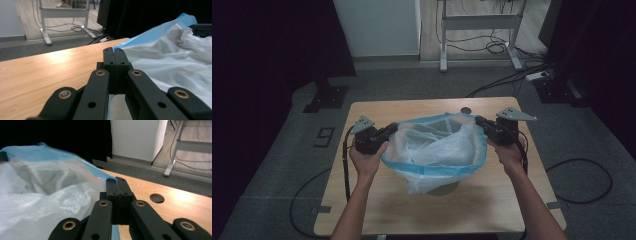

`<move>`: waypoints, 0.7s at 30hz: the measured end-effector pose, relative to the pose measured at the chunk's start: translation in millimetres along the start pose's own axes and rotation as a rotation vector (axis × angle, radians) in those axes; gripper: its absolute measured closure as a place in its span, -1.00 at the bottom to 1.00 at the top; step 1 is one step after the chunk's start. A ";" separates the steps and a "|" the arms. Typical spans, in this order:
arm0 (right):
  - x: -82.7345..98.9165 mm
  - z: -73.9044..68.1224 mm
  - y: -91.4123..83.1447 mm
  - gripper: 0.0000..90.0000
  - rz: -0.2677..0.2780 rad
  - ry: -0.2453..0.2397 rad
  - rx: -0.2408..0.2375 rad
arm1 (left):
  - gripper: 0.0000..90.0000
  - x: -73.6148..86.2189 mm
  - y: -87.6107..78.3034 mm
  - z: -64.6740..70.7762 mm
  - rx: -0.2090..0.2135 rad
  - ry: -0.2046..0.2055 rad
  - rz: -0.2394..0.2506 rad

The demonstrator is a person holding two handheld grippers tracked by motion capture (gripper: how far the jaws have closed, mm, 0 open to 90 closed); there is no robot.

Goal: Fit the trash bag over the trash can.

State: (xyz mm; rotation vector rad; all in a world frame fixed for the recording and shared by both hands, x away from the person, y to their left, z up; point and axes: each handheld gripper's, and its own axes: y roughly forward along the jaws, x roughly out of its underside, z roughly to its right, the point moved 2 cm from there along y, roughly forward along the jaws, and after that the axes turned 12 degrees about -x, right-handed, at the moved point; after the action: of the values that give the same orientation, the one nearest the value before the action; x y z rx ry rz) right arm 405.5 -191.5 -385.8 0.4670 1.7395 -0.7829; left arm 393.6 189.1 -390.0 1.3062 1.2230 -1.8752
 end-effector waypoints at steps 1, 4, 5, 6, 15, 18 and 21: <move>1.3 2.2 4.2 0.97 -0.006 0.008 0.003 | 0.99 0.4 3.3 -2.5 -0.001 -0.010 -0.007; 6.7 7.3 15.9 0.97 -0.025 0.026 0.007 | 0.99 4.1 13.7 -8.7 -0.006 -0.036 -0.041; 10.3 9.0 21.0 0.97 -0.040 0.033 0.009 | 0.99 5.7 16.2 -9.7 -0.007 -0.042 -0.053; 12.7 10.1 23.7 0.97 -0.051 0.037 0.010 | 0.99 8.9 20.3 -11.2 -0.010 -0.045 -0.076; 46.9 20.3 45.4 0.97 -0.161 0.111 -0.023 | 0.99 30.5 36.8 -12.8 0.014 -0.064 -0.209; 47.9 18.7 48.4 0.97 -0.171 0.100 -0.021 | 0.99 30.4 39.8 -11.9 0.004 -0.065 -0.220; 46.3 19.9 51.1 0.97 -0.173 0.108 -0.014 | 0.99 29.7 44.2 -12.1 -0.001 -0.074 -0.238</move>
State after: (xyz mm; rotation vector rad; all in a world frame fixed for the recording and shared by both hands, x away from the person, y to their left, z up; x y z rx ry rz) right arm 438.8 -173.2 -446.7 0.3578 1.9030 -0.8812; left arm 423.5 182.3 -435.1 1.1209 1.3901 -2.0669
